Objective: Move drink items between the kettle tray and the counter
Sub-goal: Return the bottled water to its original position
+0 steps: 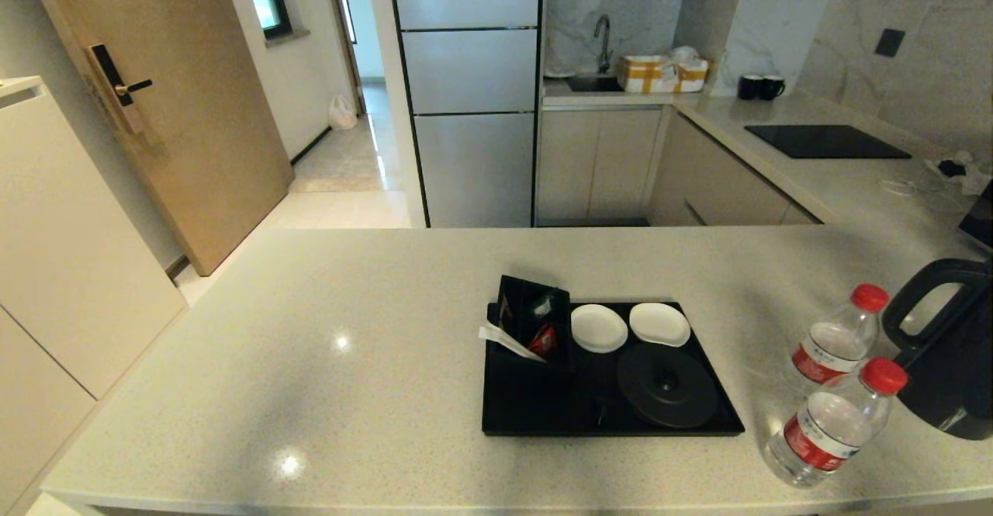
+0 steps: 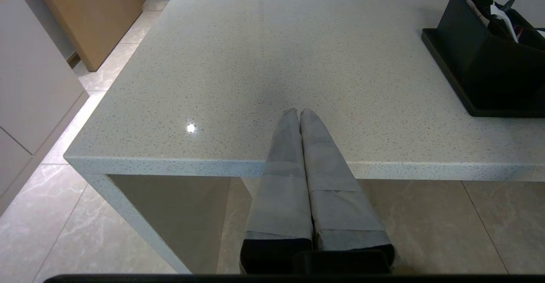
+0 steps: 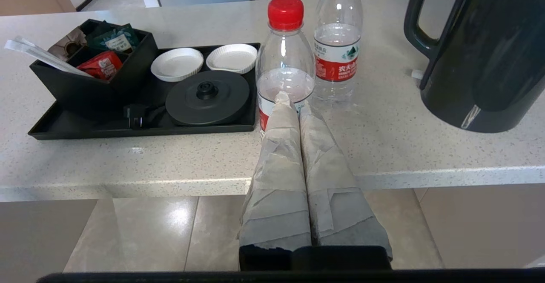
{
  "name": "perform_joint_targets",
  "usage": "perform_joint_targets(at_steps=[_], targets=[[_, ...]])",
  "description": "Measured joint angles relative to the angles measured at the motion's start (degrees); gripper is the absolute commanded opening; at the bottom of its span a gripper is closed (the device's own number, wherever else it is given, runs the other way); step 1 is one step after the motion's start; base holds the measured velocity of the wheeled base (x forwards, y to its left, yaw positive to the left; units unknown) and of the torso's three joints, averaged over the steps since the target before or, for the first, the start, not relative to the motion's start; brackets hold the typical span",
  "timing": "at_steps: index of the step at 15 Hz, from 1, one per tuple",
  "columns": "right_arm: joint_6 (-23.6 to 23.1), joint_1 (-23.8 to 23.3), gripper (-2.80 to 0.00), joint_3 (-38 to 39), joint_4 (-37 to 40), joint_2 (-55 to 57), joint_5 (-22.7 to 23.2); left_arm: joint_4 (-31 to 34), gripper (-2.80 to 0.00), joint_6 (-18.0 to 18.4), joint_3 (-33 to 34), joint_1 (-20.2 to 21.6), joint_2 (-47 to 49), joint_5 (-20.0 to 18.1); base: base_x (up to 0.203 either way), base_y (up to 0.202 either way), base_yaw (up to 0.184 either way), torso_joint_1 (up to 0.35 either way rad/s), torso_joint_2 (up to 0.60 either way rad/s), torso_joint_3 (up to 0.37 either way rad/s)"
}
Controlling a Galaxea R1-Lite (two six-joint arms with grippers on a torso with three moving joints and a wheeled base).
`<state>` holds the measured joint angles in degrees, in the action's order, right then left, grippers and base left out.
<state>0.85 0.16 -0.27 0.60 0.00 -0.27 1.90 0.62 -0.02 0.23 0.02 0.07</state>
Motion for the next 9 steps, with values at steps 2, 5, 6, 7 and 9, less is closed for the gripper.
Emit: perform_joint_targets(at_steps=[2,5,6,7,9], targets=[[0.0,0.0,-2.80,0.0,0.0,0.0,0.0,0.0,-2.80,0.0,0.0,0.0,0.0,0.0,0.000,0.000,0.000,0.000,0.00,0.000],[0.1,0.0,-2.80,0.0,-0.1,0.0,0.0,0.0,-2.80,0.0,0.0,0.0,0.0,0.0,0.000,0.000,0.000,0.000,0.00,0.000],[0.0,0.0,-2.80,0.0,-0.1,0.0,0.0,0.0,-2.80,0.0,0.0,0.0,0.0,0.0,0.000,0.000,0.000,0.000,0.00,0.000],[0.0,0.0,-2.80,0.0,-0.1,0.0,0.0,0.0,-2.80,0.0,0.0,0.0,0.0,0.0,0.000,0.000,0.000,0.000,0.00,0.000],[0.1,0.0,-2.80,0.0,-0.1,0.0,0.0,0.0,-2.80,0.0,0.0,0.0,0.0,0.0,0.000,0.000,0.000,0.000,0.00,0.000]])
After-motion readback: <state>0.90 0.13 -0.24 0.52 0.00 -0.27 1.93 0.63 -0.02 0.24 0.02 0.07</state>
